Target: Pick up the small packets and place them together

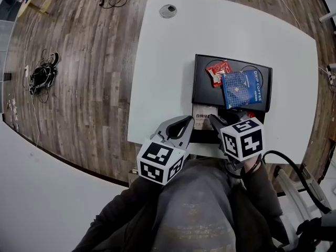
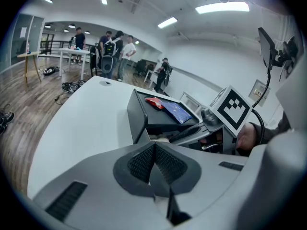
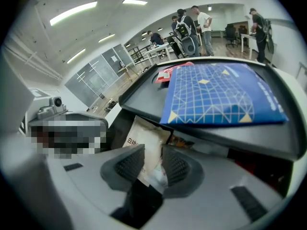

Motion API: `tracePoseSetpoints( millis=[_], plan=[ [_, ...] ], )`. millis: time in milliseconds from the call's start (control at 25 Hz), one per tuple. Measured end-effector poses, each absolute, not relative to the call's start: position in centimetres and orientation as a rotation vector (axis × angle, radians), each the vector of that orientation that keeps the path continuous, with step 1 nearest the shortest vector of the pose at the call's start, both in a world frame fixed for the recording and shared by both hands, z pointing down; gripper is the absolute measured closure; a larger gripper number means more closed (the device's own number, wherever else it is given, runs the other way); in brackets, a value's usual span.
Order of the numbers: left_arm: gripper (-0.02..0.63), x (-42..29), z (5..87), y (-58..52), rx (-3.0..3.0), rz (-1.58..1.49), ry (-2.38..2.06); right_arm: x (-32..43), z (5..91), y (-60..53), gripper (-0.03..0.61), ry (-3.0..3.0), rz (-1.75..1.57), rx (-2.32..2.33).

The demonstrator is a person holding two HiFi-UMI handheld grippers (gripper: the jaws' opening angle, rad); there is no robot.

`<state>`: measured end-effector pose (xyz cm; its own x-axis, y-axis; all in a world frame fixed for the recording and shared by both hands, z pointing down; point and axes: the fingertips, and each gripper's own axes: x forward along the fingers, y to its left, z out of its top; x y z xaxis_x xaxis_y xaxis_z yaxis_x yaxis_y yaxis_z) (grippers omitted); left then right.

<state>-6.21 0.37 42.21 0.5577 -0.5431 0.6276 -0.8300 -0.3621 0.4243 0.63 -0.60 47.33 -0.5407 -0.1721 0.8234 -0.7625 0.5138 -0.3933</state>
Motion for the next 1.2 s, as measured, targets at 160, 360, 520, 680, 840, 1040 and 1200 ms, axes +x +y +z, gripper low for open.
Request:
tracePoseSetpoints(
  millis=[160,360,520,680,840,1040,1200],
  plan=[
    [0.621,-6.2,42.2,0.4,2.062,0.497,-1.099,0.3,46.6,-0.4,0.459,-2.041,1.078,0.761],
    [0.621,-6.2,42.3,0.4,2.062,0.501,-1.098,0.1,47.0,-0.1,0.486,-2.022,1.024,0.736],
    [0.621,-6.3,42.3,0.5,2.063,0.504,-1.092,-0.2,47.1,0.1,0.542,-2.026,0.937,0.721],
    [0.621,-6.5,42.3,0.6,2.059,0.505,-1.092,-0.1,46.5,0.1,0.569,-2.043,0.933,0.728],
    [0.621,-6.7,42.2,0.5,2.069,0.502,-1.102,0.1,45.2,0.4,0.571,-2.076,0.943,0.741],
    [0.621,-6.4,41.1,0.9,2.110,0.495,-1.101,0.3,42.6,0.9,0.571,-2.128,0.920,0.779],
    [0.621,-6.2,40.4,1.7,2.145,0.492,-1.093,0.7,40.9,1.6,0.571,-2.161,0.885,0.834]
  ],
)
